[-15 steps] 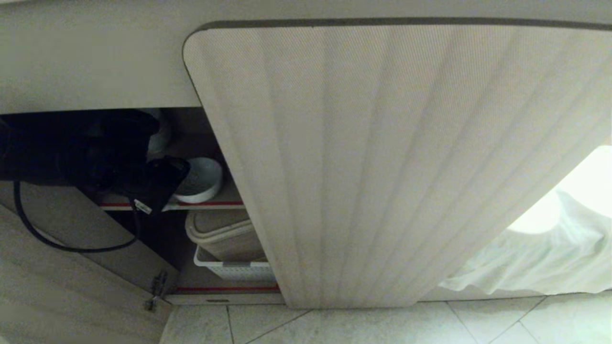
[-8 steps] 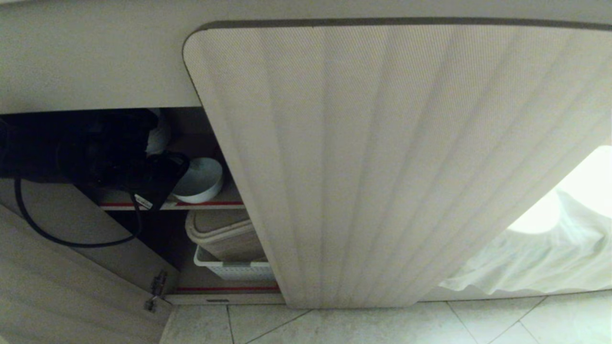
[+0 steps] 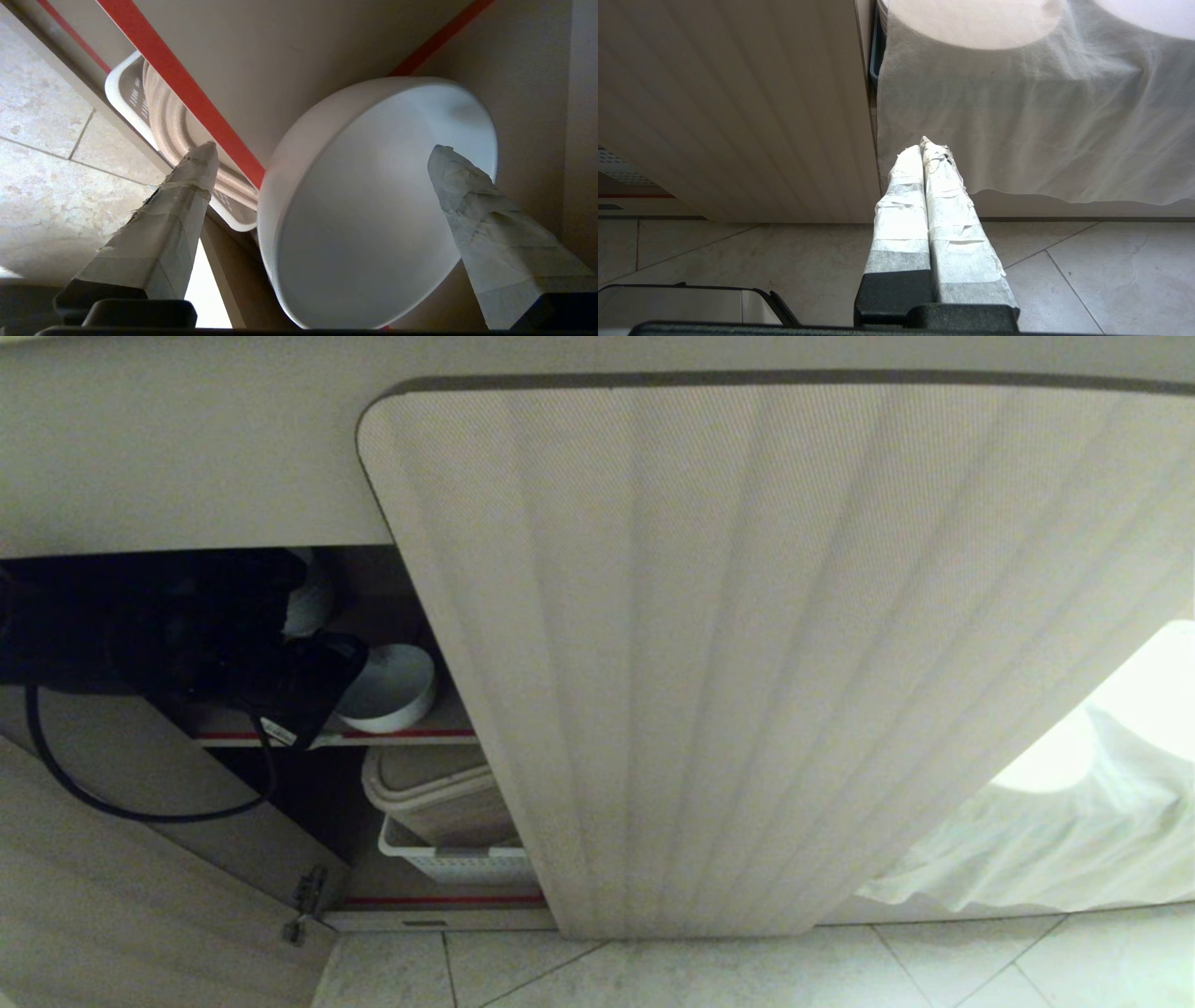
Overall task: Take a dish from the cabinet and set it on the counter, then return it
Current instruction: Put it back into the cabinet
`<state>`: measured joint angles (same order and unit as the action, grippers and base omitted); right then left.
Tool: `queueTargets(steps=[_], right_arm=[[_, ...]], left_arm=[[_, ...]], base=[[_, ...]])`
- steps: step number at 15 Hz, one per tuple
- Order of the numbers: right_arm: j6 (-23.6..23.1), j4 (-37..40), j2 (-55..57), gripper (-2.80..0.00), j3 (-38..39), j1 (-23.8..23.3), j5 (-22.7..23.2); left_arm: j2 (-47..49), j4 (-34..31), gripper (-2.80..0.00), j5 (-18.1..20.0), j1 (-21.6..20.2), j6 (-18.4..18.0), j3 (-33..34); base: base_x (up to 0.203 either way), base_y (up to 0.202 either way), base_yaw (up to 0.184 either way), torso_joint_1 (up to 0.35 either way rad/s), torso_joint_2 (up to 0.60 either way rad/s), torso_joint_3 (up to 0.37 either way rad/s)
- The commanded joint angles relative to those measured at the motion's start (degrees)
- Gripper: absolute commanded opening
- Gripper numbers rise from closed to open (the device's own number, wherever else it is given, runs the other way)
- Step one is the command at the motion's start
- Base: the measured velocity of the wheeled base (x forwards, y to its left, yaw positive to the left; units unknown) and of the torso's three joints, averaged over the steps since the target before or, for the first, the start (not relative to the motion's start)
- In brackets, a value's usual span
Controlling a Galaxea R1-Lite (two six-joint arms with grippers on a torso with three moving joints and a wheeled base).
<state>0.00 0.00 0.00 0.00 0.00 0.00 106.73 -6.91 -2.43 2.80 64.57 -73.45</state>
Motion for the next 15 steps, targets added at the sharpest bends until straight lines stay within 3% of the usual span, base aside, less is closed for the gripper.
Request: queueTargets(steps=[1,4,9,13,15], right_arm=[[0.0,0.0,0.0,-2.8,0.0,0.0,0.0],[0.0,0.0,0.0,-2.8,0.0,0.0,0.0],[0.0,0.0,0.0,-2.8,0.0,0.0,0.0],[0.0,0.0,0.0,-2.8,0.0,0.0,0.0],[0.0,0.0,0.0,-2.8,0.0,0.0,0.0]], left_arm=[[-0.8,0.0,0.0,0.0,0.0,0.4,0.2],[-1.5,1.6,0.0,-0.3,0.1,0.3,2.0],[-3.3,11.0,0.0,-2.2,0.4,-0.6,8.4],[-4.3,11.7,0.0,-3.6,1.2,-0.8,10.2],[-4.8,12.6,0.0,-4.8,2.0,-3.1,12.2]], base=[[0.0,0.0,0.0,0.0,0.0,0.0],[0.0,0.0,0.0,0.0,0.0,0.0],[0.0,0.0,0.0,0.0,0.0,0.0],[0.0,0.0,0.0,0.0,0.0,0.0],[0.0,0.0,0.0,0.0,0.0,0.0]])
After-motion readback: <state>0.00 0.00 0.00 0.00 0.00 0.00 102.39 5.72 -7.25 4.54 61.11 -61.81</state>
